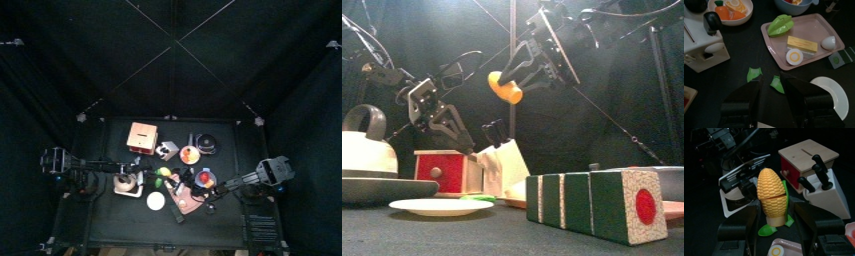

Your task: Peel corn husk

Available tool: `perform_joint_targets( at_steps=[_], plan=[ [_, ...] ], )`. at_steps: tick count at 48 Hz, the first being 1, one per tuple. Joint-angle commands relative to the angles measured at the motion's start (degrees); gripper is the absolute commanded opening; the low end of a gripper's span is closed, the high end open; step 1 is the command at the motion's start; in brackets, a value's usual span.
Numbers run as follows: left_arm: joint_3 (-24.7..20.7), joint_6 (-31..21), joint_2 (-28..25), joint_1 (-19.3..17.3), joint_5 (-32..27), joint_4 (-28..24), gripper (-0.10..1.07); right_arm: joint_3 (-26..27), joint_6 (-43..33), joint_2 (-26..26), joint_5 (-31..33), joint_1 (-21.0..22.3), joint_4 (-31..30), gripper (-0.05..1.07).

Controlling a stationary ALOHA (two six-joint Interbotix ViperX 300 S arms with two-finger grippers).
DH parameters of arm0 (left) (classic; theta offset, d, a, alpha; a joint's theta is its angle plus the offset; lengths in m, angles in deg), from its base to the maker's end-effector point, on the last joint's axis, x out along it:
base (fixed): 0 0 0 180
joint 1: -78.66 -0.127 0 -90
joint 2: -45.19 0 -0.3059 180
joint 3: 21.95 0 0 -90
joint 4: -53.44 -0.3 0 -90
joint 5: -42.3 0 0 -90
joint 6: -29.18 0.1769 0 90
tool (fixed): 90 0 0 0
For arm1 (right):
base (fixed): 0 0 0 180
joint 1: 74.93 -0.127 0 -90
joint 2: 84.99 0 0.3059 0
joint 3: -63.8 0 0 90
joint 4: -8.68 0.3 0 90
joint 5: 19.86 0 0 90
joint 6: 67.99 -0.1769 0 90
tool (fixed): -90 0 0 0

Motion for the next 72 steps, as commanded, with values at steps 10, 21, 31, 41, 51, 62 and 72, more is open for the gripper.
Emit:
perform_joint_targets(
  at_steps=[10, 21, 31, 41, 51, 62, 72],
  plan=[
    [2.4, -0.4, 9.1, 0.8, 5.9, 8.6, 0.75, 1.0, 0.3, 0.4, 3.4, -0.4, -1.7, 0.56],
    [4.8, -0.5, 10.2, 3.9, 18.4, 21.4, 0.75, 4.0, 1.9, -1.8, 10.8, -0.4, -0.2, 0.56],
    [4.0, -0.2, 8.6, 7.0, 22.9, 21.8, 0.76, 11.9, 15.9, -7.4, 13.2, -0.4, 6.2, 0.56],
    [4.2, 0.3, 8.1, 7.2, 23.7, 21.6, 0.84, 19.2, 28.6, -11.0, 17.7, -1.6, 14.4, 0.57],
    [4.1, 0.1, 7.4, 7.6, 25.7, 20.2, 1.01, 21.4, 29.4, -12.9, 17.8, -1.8, 13.4, 0.57],
    [4.2, 0.2, 5.5, 7.4, 30.7, 20.3, 1.03, 21.9, 29.3, -13.0, 16.7, -1.8, 13.1, 0.57],
    [3.3, -0.4, 3.0, 7.6, 31.8, 20.5, 1.03, 22.6, 29.4, -13.4, 16.4, -1.8, 13.1, 0.57]
  ],
)
